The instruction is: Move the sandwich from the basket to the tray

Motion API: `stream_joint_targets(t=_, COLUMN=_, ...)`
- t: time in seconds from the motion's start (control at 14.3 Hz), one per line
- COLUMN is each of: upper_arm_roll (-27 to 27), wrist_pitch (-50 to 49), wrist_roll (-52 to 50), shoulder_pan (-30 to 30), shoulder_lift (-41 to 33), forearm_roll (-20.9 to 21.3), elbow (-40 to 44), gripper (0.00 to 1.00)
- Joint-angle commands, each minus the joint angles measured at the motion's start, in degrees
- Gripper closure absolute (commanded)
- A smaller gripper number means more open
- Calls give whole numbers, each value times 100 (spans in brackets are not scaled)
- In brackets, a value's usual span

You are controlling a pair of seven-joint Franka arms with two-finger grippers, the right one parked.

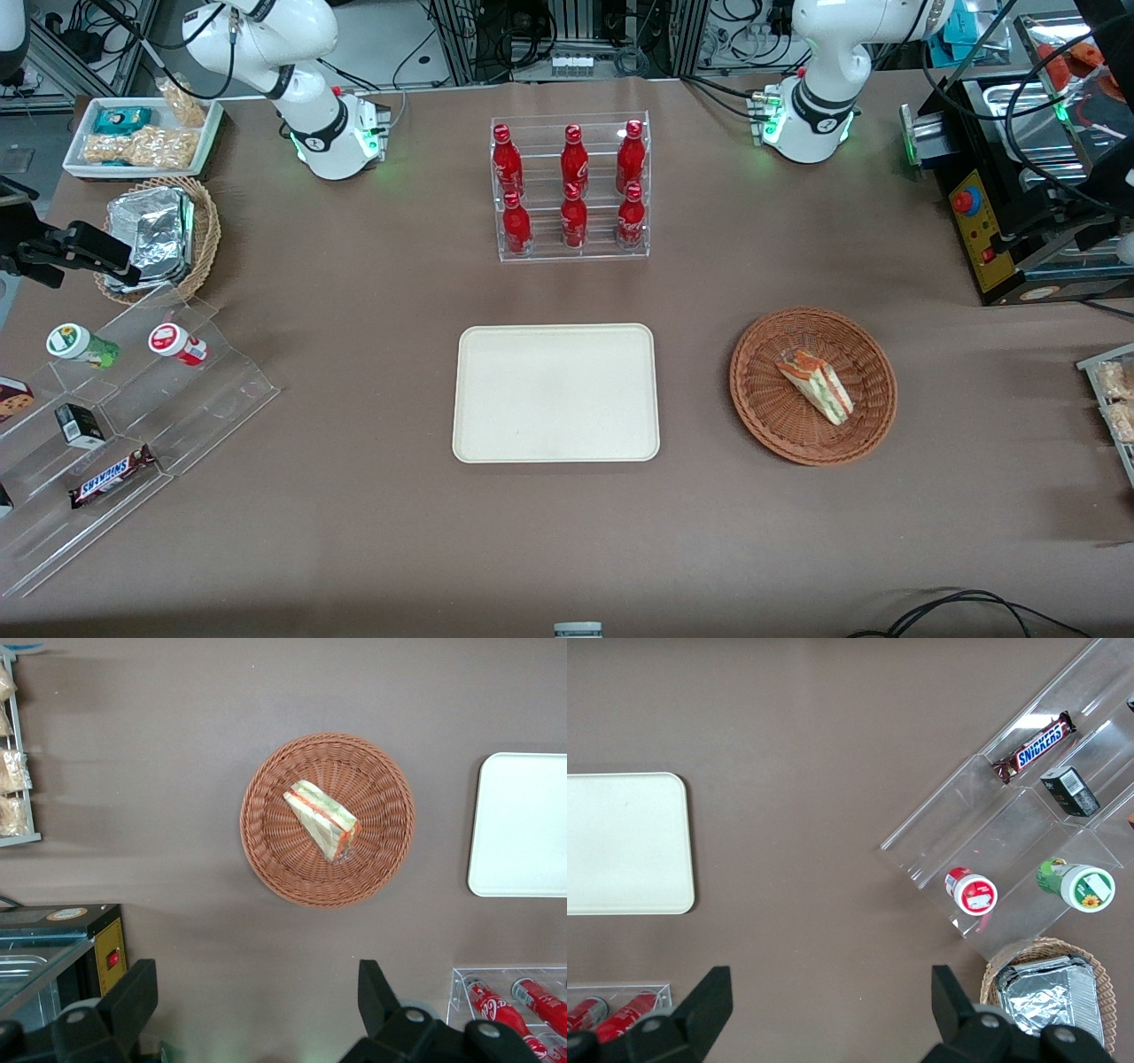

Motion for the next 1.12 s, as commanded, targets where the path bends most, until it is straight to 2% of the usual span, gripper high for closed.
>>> stream_joint_targets(t=0.0, upper_arm_roll=-35, wrist_pitch=38, wrist_roll=-114, shoulder_pan=-2, shoulder_lift=58, forearm_roll=75, elbow=91, gripper=0)
stream_joint_targets(t=0.7, upper_arm_roll=-149, wrist_pitch=-156, wrist_roll=-203, shoulder_pan=-46, shoulder_lift=84, forearm_roll=93, elbow=-312, gripper=0)
stream_joint_targets(t=0.98, upper_arm_roll=-211, wrist_pitch=554, wrist_roll=-500, shoulder_pan=-257, shoulder_lift=531, forearm_roll=198, elbow=-945, gripper=0)
stream_joint_targets(t=1.05, upper_arm_roll=-228, wrist_pitch=869, wrist_roll=-771, shoulder_pan=-283, shoulder_lift=646, forearm_roll=355, elbow=-1164, gripper=0)
